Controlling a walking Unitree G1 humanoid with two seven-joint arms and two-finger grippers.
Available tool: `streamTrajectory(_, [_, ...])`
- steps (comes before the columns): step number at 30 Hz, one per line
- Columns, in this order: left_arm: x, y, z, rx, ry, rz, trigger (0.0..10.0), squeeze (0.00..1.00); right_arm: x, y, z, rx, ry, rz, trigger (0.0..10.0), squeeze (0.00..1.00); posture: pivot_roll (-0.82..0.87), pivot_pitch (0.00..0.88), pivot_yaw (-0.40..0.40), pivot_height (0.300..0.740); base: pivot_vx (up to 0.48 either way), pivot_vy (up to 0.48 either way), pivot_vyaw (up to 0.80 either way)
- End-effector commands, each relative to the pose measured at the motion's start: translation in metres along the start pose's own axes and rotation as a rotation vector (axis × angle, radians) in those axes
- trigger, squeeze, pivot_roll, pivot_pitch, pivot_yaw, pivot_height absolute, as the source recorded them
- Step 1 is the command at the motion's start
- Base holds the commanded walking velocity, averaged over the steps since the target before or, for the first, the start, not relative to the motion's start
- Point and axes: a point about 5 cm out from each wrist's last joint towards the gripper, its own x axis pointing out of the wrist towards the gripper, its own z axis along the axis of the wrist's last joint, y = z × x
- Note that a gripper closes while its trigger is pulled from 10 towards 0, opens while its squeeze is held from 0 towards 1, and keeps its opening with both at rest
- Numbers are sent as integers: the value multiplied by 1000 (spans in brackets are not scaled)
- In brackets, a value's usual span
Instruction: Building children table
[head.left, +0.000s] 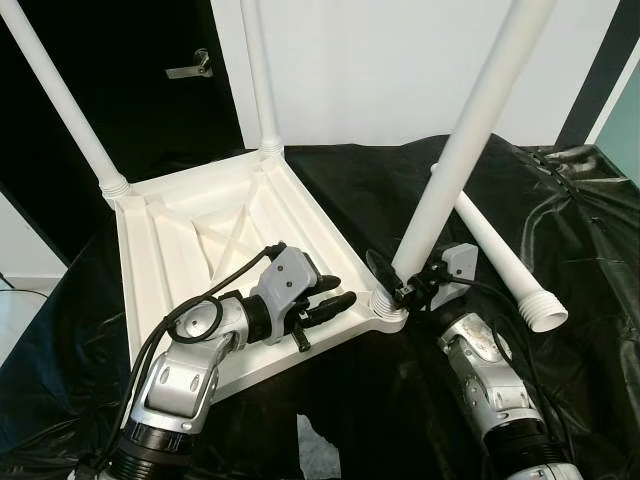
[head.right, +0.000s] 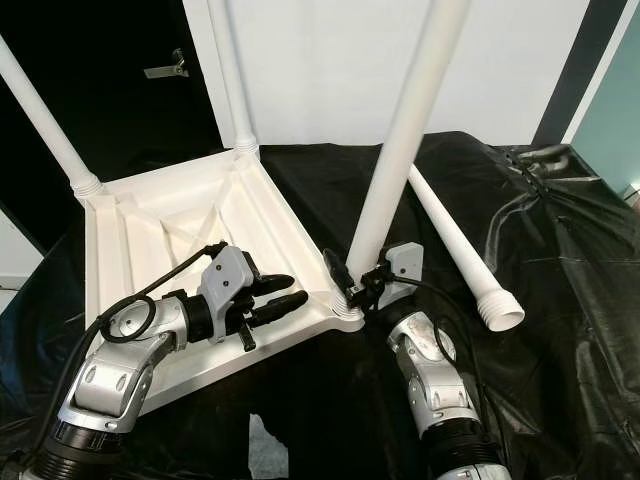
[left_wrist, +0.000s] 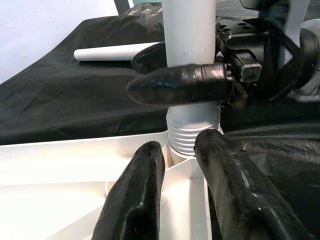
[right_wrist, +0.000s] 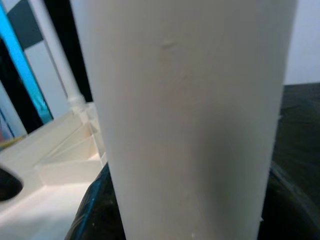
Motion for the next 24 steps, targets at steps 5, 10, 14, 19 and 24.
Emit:
streamTrajectory(5, [-2,10,3,18,0,117,10000,0,-28,9,-55,0,296,33,10000,0,42,0,72,740,0,0,0])
streamTrajectory(10, [-3,10,3,19,-1,118,10000,0,-29,10,-56,-51,303,65,10000,0,42,0,74,740,0,0,0])
streamTrajectory(14, [-3,10,4,20,-1,119,10000,0,-29,13,-56,-135,315,121,10000,0,42,0,75,740,0,0,0])
streamTrajectory(19, [-4,10,4,18,-1,119,10000,0,-29,15,-57,-157,323,156,10000,0,43,0,74,740,0,0,0])
streamTrajectory(24, [-5,10,3,14,1,125,10000,0,-31,15,-57,-186,333,185,10000,0,47,0,72,740,0,0,0])
